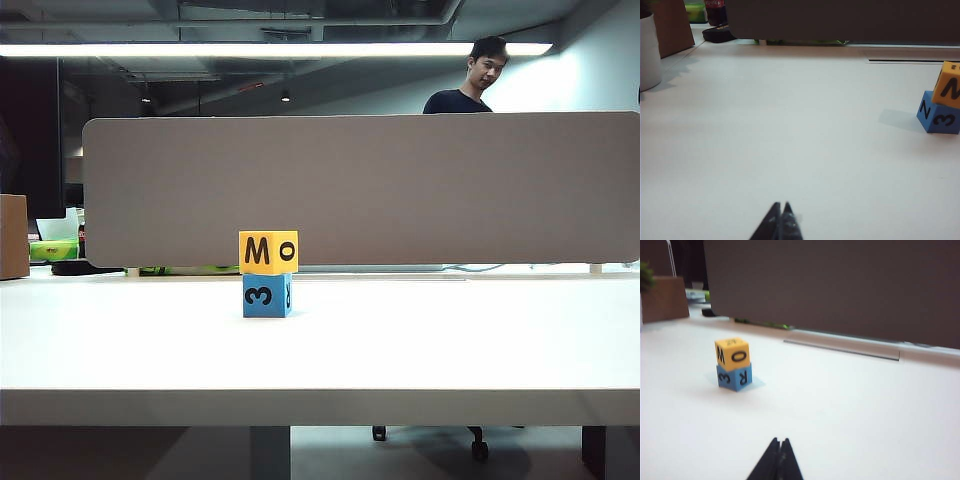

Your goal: Stack the letter block on the right onto the letter block on the left.

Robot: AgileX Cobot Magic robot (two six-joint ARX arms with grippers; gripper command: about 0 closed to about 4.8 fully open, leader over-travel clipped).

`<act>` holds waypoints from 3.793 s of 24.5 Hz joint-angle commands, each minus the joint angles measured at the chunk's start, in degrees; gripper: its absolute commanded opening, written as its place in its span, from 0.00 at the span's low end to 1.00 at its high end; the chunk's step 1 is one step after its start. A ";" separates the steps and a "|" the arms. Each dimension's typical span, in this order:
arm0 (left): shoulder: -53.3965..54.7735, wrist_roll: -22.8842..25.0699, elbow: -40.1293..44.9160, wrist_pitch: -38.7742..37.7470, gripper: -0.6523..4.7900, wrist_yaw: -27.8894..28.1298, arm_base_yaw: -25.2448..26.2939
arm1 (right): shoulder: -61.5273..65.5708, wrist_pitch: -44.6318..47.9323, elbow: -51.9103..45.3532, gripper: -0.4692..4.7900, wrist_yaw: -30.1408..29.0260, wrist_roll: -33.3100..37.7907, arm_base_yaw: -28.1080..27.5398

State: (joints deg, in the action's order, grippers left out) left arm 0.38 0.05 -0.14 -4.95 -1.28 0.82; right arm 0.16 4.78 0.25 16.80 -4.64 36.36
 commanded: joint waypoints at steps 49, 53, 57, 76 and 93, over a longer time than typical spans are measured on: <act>0.00 0.15 -0.31 0.76 0.11 0.00 -0.07 | -0.15 -8.39 -0.17 0.07 -19.12 6.12 -38.45; 0.00 0.15 -0.31 0.76 0.11 -0.02 -0.07 | -0.15 -7.17 -0.17 0.07 -18.62 6.12 -38.45; 0.00 0.17 -0.31 0.76 0.11 0.00 -0.07 | -0.15 -8.13 -0.17 0.07 -18.64 6.12 -38.49; 0.00 0.17 -0.31 0.76 0.11 0.00 -0.07 | -0.15 -9.29 -0.17 0.07 -18.64 6.14 -38.45; 0.00 0.17 -0.31 0.76 0.11 -0.02 -0.09 | -0.15 -9.27 -0.17 0.07 -18.64 6.14 -38.47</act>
State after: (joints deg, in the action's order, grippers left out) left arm 0.36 0.19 -0.14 -4.97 -1.30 0.82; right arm 0.12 -5.08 0.25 -1.96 1.56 -2.13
